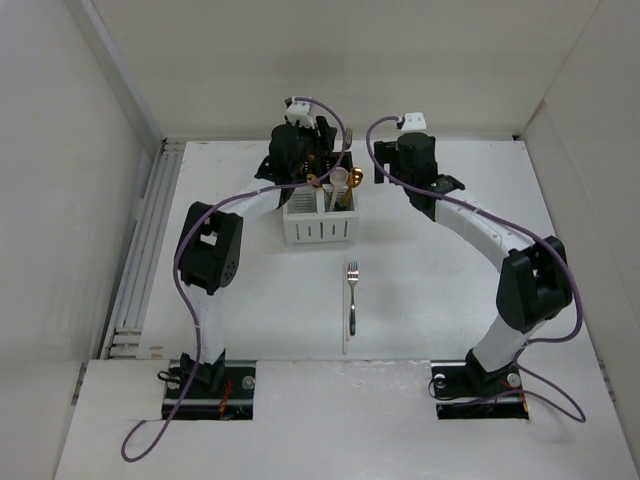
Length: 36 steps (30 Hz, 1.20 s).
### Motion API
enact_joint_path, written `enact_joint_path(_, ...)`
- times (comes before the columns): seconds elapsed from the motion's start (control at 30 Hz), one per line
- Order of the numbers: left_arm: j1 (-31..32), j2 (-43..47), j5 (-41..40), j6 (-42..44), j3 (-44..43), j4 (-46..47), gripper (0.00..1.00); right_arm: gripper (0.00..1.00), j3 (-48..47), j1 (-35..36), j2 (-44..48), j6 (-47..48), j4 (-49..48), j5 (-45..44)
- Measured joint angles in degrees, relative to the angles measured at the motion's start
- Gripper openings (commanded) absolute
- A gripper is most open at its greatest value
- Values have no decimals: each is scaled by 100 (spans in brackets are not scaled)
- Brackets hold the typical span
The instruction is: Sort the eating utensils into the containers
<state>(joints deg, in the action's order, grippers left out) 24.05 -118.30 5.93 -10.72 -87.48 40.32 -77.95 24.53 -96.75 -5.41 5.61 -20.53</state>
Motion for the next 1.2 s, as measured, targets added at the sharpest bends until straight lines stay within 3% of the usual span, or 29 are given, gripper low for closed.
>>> enact_joint_path(0.2,-4,450,-437,234,-146,-719,51,100,175,487,321,83,87,-321)
enact_joint_path(0.33,-13,1497,-848,531,229,-1040,53,90,332,876,669,4,520,-431)
enact_joint_path(0.5,-96,3289,-1436,732,1307,-1318,53,79,966,1519,1185,-470,1115,-525)
enact_joint_path(0.53,-157,3797,-1510,741,1766,-1322,53,73,1137,1698,1257,-623,1220,-544)
enact_joint_path(0.63,-343,4701,-1663,686,2824,-1523,53,65,1602,2262,1311,-1075,1460,-555)
enact_joint_path(0.67,-402,4911,-1676,645,3176,-1580,54,54,1731,2413,1274,-1259,1543,-516)
enact_joint_path(0.73,-472,5289,-1659,511,3888,-1803,54,48,1908,2618,1147,-1596,1687,-330)
enact_joint_path(0.93,-520,6341,-1305,-118,5318,-2583,54,49,2085,2815,730,-2190,2026,20)
enact_joint_path(1.2,-581,7169,-1043,-710,5641,-2736,54,46,2247,2959,387,-2573,1897,654)
